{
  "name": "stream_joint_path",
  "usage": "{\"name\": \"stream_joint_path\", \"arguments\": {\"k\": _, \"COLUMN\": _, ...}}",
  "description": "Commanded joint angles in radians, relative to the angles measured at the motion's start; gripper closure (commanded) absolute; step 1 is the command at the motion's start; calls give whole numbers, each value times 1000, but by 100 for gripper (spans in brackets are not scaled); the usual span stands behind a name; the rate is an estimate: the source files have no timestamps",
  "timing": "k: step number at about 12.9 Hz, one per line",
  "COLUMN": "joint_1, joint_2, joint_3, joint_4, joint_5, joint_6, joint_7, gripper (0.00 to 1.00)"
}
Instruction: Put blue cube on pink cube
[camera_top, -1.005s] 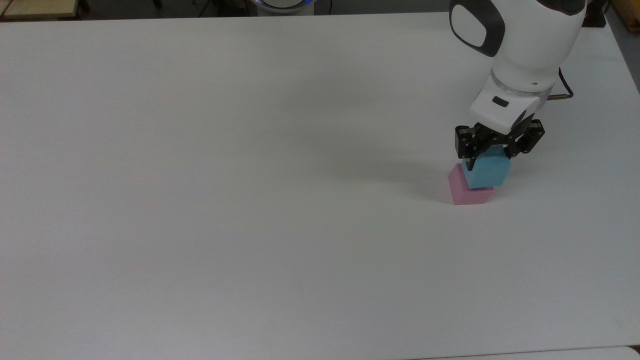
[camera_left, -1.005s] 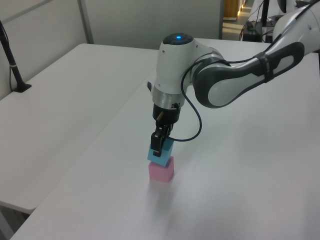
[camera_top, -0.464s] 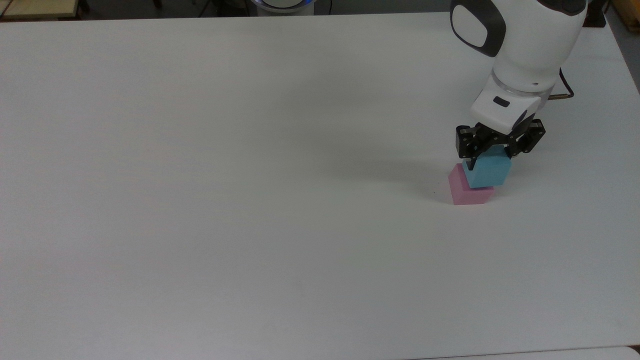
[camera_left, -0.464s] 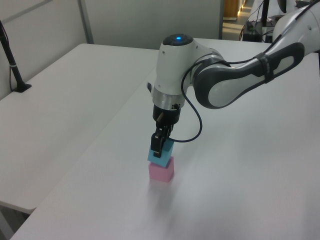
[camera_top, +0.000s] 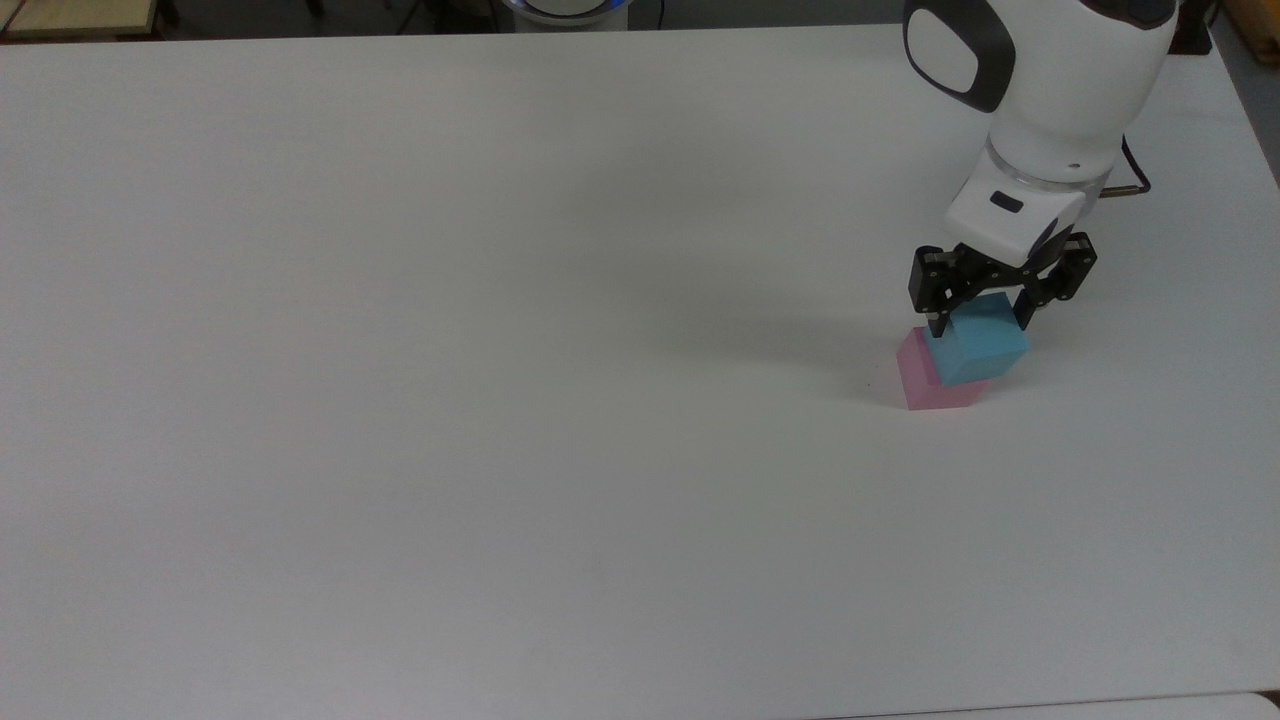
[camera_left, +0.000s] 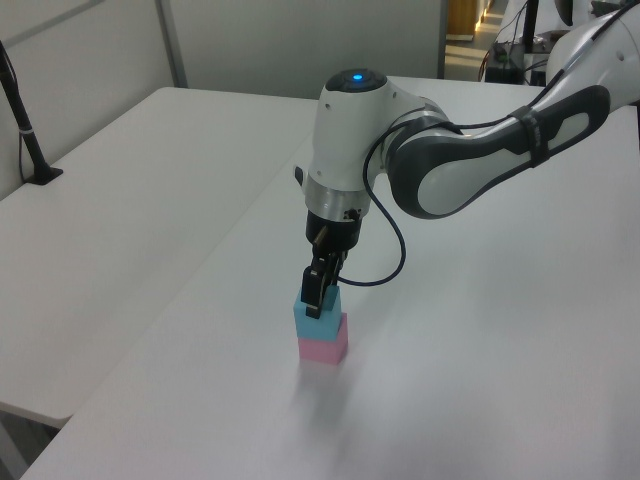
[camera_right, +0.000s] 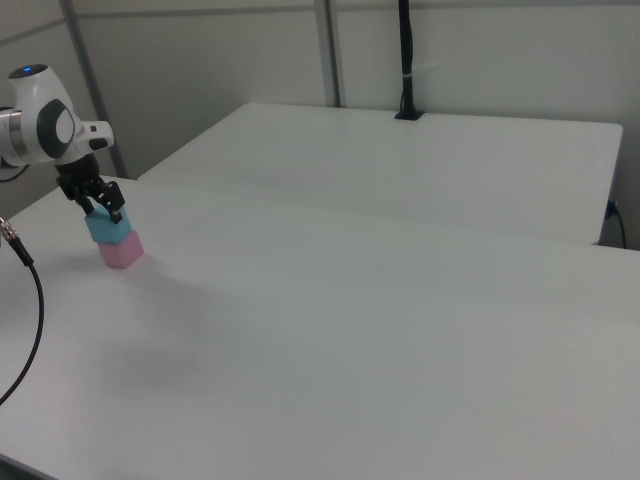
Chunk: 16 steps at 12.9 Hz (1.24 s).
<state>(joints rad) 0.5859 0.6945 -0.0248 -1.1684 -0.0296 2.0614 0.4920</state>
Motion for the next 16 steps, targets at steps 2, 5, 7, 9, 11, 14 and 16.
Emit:
{"name": "stream_joint_path", "arguments": {"k": 2, "joint_1": 6, "joint_2": -25, "joint_3": -1, "joint_4": 16, "joint_5": -9, "joint_6": -27, "joint_7": -6, "gripper": 12}}
{"name": "stream_joint_path", "arguments": {"k": 5, "joint_1": 8, "joint_2": -122, "joint_3": 5, "joint_4": 15, "joint_5": -3, "joint_6": -127, "joint_7": -9, "gripper": 0}}
{"name": "stream_joint_path", "arguments": {"k": 7, "joint_1": -1, "joint_2": -223, "joint_3": 3, "joint_4": 6, "joint_5": 0, "joint_6": -246, "joint_7": -19, "gripper": 0}}
{"name": "stream_joint_path", "arguments": {"k": 9, "joint_1": -20, "joint_2": -341, "joint_3": -7, "joint_4": -45, "joint_5": -9, "joint_6": -312, "joint_7": -65, "gripper": 0}}
{"name": "stream_joint_path", "arguments": {"k": 11, "joint_1": -96, "joint_2": -471, "joint_3": -12, "joint_4": -120, "joint_5": -12, "joint_6": -424, "joint_7": -191, "gripper": 0}}
{"name": "stream_joint_path", "arguments": {"k": 14, "joint_1": -329, "joint_2": -561, "joint_3": -10, "joint_4": -160, "joint_5": -6, "joint_6": -581, "joint_7": -416, "gripper": 0}}
{"name": "stream_joint_path", "arguments": {"k": 16, "joint_1": -467, "joint_2": -634, "joint_3": -9, "joint_4": -226, "joint_5": -4, "joint_6": -606, "joint_7": -542, "gripper": 0}}
